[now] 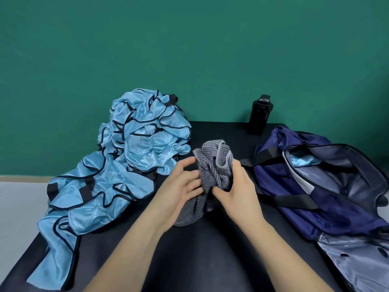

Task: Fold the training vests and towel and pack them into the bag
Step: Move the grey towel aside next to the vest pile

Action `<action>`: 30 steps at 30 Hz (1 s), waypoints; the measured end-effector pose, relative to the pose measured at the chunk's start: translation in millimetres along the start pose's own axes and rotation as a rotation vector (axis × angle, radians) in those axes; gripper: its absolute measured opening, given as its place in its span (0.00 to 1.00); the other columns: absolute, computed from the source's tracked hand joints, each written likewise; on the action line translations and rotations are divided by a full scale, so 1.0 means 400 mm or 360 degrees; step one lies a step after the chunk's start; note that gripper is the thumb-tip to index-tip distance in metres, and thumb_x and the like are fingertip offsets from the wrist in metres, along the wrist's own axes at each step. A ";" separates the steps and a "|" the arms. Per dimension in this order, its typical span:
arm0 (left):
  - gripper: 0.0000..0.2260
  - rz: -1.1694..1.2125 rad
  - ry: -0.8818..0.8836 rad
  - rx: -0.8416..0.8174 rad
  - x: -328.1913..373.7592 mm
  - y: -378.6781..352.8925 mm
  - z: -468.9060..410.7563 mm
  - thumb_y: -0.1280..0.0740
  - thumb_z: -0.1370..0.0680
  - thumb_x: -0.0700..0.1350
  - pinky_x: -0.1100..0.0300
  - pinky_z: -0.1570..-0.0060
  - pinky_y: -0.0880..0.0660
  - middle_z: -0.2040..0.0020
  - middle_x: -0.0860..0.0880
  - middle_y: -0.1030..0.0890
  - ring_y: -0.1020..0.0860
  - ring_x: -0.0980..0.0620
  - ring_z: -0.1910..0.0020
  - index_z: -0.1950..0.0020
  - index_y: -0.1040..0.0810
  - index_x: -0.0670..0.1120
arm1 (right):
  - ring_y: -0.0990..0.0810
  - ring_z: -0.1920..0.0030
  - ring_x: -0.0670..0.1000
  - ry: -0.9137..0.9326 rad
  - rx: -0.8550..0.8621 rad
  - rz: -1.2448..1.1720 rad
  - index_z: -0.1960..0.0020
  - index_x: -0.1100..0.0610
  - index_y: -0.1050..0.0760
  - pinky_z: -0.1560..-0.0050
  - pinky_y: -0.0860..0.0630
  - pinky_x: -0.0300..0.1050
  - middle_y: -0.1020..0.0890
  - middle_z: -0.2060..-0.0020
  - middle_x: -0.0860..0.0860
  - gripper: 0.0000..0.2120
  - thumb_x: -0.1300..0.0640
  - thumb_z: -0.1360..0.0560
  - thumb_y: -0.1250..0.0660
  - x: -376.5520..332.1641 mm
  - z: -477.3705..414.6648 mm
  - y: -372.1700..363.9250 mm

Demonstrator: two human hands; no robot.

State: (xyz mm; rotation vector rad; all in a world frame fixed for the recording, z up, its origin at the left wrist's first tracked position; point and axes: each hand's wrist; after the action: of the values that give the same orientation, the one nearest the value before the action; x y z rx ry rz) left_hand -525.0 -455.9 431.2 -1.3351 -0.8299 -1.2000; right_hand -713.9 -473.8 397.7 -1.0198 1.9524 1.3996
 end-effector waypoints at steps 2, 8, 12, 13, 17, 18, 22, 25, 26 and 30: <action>0.17 -0.0053 -0.0003 0.0028 0.012 0.022 -0.011 0.38 0.13 0.44 0.44 0.27 0.28 0.34 0.48 0.15 0.18 0.48 0.33 0.24 0.28 0.53 | 0.21 0.45 0.51 0.0054 -0.0045 0.0150 0.33 0.43 0.31 0.43 0.22 0.54 0.22 0.46 0.47 0.30 0.56 0.32 0.26 0.000 -0.050 0.005; 0.13 -0.0098 -0.0066 0.0363 0.048 0.090 -0.052 0.32 0.16 0.47 0.43 0.28 0.25 0.39 0.51 0.13 0.15 0.52 0.38 0.31 0.21 0.52 | 0.22 0.52 0.61 0.0133 -0.0135 0.0501 0.41 0.47 0.32 0.49 0.21 0.57 0.24 0.54 0.52 0.24 0.52 0.33 0.27 -0.025 -0.318 -0.011; 0.11 -0.0100 -0.0051 0.0574 0.055 0.148 -0.055 0.31 0.17 0.45 0.46 0.31 0.23 0.43 0.51 0.12 0.14 0.53 0.43 0.35 0.19 0.51 | 0.23 0.53 0.63 0.0171 -0.0056 0.0760 0.39 0.50 0.34 0.54 0.23 0.55 0.26 0.52 0.54 0.23 0.54 0.29 0.27 -0.058 -0.517 -0.014; 0.11 -0.0105 -0.0048 0.0609 0.056 0.160 -0.056 0.31 0.17 0.45 0.46 0.32 0.23 0.44 0.51 0.12 0.14 0.53 0.43 0.35 0.19 0.52 | 0.24 0.54 0.63 0.0175 -0.0009 0.0817 0.36 0.50 0.33 0.54 0.25 0.54 0.27 0.51 0.54 0.24 0.55 0.28 0.27 -0.066 -0.559 -0.013; 0.10 -0.0103 -0.0022 0.0698 0.049 0.196 -0.069 0.32 0.17 0.42 0.46 0.32 0.23 0.45 0.51 0.12 0.13 0.54 0.44 0.37 0.19 0.51 | 0.28 0.58 0.62 0.0201 0.0142 0.1038 0.26 0.51 0.36 0.58 0.29 0.53 0.29 0.44 0.58 0.29 0.58 0.24 0.29 -0.082 -0.693 -0.017; 0.10 -0.0107 -0.0014 0.0706 0.046 0.201 -0.073 0.32 0.17 0.42 0.46 0.32 0.23 0.46 0.51 0.12 0.13 0.54 0.45 0.37 0.19 0.51 | 0.28 0.60 0.63 0.0210 0.0163 0.1090 0.27 0.52 0.36 0.59 0.29 0.53 0.29 0.43 0.59 0.28 0.59 0.23 0.29 -0.079 -0.720 -0.020; 0.10 -0.0155 -0.0012 0.0736 0.041 0.209 -0.079 0.34 0.16 0.43 0.48 0.34 0.22 0.46 0.52 0.12 0.14 0.55 0.45 0.37 0.19 0.52 | 0.25 0.60 0.64 0.0212 0.0236 0.1198 0.26 0.54 0.38 0.62 0.30 0.53 0.30 0.35 0.61 0.28 0.62 0.23 0.31 -0.048 -0.819 -0.051; 0.10 -0.0193 -0.0015 0.0766 0.038 0.220 -0.082 0.34 0.16 0.43 0.48 0.34 0.22 0.46 0.52 0.12 0.14 0.55 0.45 0.37 0.19 0.52 | 0.25 0.39 0.67 0.0063 -0.0073 0.1261 0.16 0.51 0.48 0.50 0.26 0.57 0.37 0.24 0.62 0.38 0.57 0.20 0.32 0.005 -0.873 -0.096; 0.09 -0.0206 -0.0010 0.0774 0.038 0.224 -0.083 0.34 0.16 0.43 0.48 0.34 0.22 0.46 0.52 0.12 0.14 0.55 0.45 0.38 0.19 0.52 | 0.27 0.33 0.68 -0.0035 -0.0225 0.1295 0.16 0.51 0.48 0.43 0.25 0.59 0.37 0.24 0.61 0.39 0.54 0.20 0.31 0.026 -0.881 -0.114; 0.10 -0.0220 0.0007 0.0806 0.039 0.229 -0.085 0.34 0.16 0.42 0.49 0.35 0.21 0.46 0.52 0.12 0.14 0.56 0.45 0.38 0.19 0.52 | 0.27 0.33 0.66 -0.0145 -0.0300 0.1308 0.25 0.57 0.34 0.39 0.25 0.59 0.30 0.31 0.61 0.26 0.52 0.20 0.33 0.062 -0.861 -0.175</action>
State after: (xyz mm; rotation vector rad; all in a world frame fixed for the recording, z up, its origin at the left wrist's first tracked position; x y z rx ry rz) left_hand -440.1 -505.4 417.8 -0.8724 -1.1477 -1.0056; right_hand -667.6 -818.7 452.5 -0.1755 2.3091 2.0308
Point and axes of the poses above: each hand's wrist, its own z-axis away from the middle knuckle, its own y-axis out of the back of the hand, x = y × z
